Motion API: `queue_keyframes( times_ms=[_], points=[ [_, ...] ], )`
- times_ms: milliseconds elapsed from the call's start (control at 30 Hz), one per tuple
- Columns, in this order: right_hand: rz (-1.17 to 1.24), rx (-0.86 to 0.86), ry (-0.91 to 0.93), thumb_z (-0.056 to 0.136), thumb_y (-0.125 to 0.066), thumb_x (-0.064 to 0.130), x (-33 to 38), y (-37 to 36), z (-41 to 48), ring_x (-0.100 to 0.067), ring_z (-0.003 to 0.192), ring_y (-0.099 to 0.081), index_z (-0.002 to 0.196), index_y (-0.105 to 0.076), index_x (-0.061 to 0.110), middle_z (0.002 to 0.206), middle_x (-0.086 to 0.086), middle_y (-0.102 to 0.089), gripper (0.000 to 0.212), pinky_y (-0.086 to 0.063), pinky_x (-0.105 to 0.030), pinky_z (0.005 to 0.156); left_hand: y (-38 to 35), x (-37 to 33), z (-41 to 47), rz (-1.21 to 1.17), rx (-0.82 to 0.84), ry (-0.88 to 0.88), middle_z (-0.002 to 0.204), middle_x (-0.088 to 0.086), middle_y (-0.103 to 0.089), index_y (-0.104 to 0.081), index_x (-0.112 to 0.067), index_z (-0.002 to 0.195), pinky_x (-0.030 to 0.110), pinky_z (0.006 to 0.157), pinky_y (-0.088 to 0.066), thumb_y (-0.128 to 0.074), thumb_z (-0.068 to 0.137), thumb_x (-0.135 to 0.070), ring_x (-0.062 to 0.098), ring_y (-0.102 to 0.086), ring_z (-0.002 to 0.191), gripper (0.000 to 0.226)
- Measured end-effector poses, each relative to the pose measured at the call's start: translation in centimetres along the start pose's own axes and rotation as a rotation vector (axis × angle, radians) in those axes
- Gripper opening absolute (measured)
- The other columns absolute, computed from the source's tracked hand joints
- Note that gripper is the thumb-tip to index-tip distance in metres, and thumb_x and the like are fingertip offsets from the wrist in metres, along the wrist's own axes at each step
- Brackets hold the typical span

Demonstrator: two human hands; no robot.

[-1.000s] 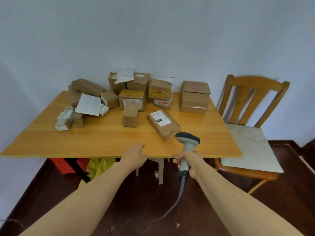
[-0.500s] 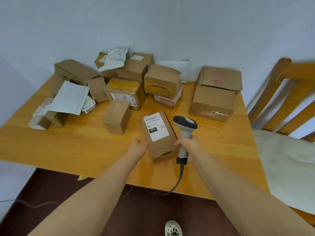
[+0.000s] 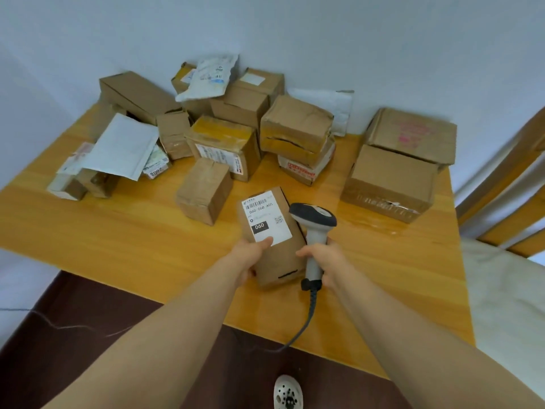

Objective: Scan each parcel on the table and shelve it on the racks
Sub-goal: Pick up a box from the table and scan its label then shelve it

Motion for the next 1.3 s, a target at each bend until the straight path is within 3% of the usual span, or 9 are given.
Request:
queue_keyframes(
  times_ms=[133,200,300,467,567,667,800,1000,1300],
  points=[
    [0.018,0.040,0.081,0.077,-0.070,-0.006,0.9,-0.9,-2.4,-0.029,0.093,-0.055,0.098,-0.053,0.018,0.093,-0.004,-0.058,0.036,-0.049,-0.050,0.092,2.2,-1.1,-2.0,-0.142,0.024,0.067,0.106,0.003,-0.065,-0.058,-0.027,0.113,0.050,0.094,-0.048,-0.066,0.088,-0.043,0.024,-0.059,0.098,0.031],
    [0.040,0.040,0.112,0.076,-0.070,-0.007,1.7,-1.4,-3.9,-0.026,0.089,-0.054,0.092,-0.052,0.021,0.092,-0.003,-0.056,0.037,-0.049,-0.049,0.091,3.7,-2.4,-3.5,-0.136,0.029,0.058,0.106,0.003,-0.061,-0.057,-0.028,0.109,0.049,0.090,-0.048,-0.069,0.084,-0.044,0.024,-0.057,0.101,0.031],
    [0.078,0.056,0.144,0.077,-0.070,-0.006,3.3,-2.0,-6.1,-0.025,0.087,-0.054,0.105,-0.053,0.017,0.095,-0.004,-0.057,0.040,-0.050,-0.047,0.088,5.4,-4.2,-5.3,-0.087,0.089,0.010,0.108,0.006,-0.063,-0.057,-0.020,0.117,0.047,0.081,-0.051,-0.075,0.081,-0.028,0.025,-0.058,0.101,0.041],
    [0.032,0.060,0.310,0.079,-0.072,-0.002,6.6,-3.8,-10.5,-0.021,0.084,-0.056,0.110,-0.054,0.013,0.094,-0.003,-0.059,0.039,-0.049,-0.037,0.077,9.5,-8.3,-8.5,-0.069,0.061,-0.214,0.111,0.006,-0.067,-0.055,-0.011,0.125,0.048,0.084,-0.050,-0.080,0.073,-0.005,0.024,-0.061,0.100,0.058],
    [0.064,0.143,0.379,0.081,-0.071,-0.001,8.3,-5.5,-13.3,-0.017,0.060,-0.052,0.108,-0.059,0.008,0.072,-0.006,-0.059,0.031,-0.048,-0.029,0.057,12.4,-10.3,-10.1,-0.069,0.008,-0.290,0.110,0.006,-0.064,-0.051,-0.008,0.128,0.044,0.082,-0.048,-0.078,0.074,0.001,0.024,-0.059,0.096,0.060],
    [0.071,0.247,0.398,0.081,-0.074,0.007,9.4,-7.5,-15.8,-0.016,0.050,-0.047,0.098,-0.064,0.009,0.061,-0.005,-0.055,0.020,-0.043,-0.027,0.048,14.8,-11.4,-10.9,-0.079,-0.042,-0.343,0.118,0.009,-0.061,-0.048,-0.006,0.129,0.045,0.087,-0.046,-0.076,0.075,0.004,0.028,-0.056,0.103,0.062],
    [-0.049,0.296,0.462,0.079,-0.076,0.011,9.9,-10.0,-17.8,-0.015,0.047,-0.046,0.093,-0.063,0.009,0.057,-0.002,-0.055,0.019,-0.043,-0.024,0.047,17.5,-11.8,-11.3,-0.043,-0.117,-0.382,0.125,0.014,-0.058,-0.047,-0.003,0.129,0.051,0.098,-0.045,-0.077,0.075,0.002,0.034,-0.054,0.117,0.063],
    [-0.087,0.306,0.509,0.081,-0.073,0.007,10.4,-12.4,-19.8,-0.013,0.046,-0.046,0.076,-0.058,0.011,0.053,0.000,-0.054,0.016,-0.044,-0.024,0.049,20.5,-11.6,-11.1,-0.073,-0.188,-0.406,0.125,0.015,-0.059,-0.047,-0.003,0.125,0.053,0.098,-0.046,-0.078,0.073,0.002,0.035,-0.055,0.115,0.060],
    [-0.104,0.278,0.534,0.081,-0.072,0.007,10.7,-15.0,-20.7,-0.014,0.048,-0.048,0.080,-0.059,0.010,0.056,-0.002,-0.055,0.014,-0.045,-0.025,0.050,22.8,-11.4,-10.2,-0.076,-0.212,-0.409,0.128,0.015,-0.056,-0.044,-0.003,0.126,0.053,0.100,-0.045,-0.076,0.075,0.002,0.036,-0.053,0.118,0.060]
  ],
)
Point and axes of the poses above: each hand's wrist, its own z-axis towards the middle knuckle, its own y-axis out of the back of the hand, x = y × z, the point moved 4 cm from there along z, towards the middle knuckle
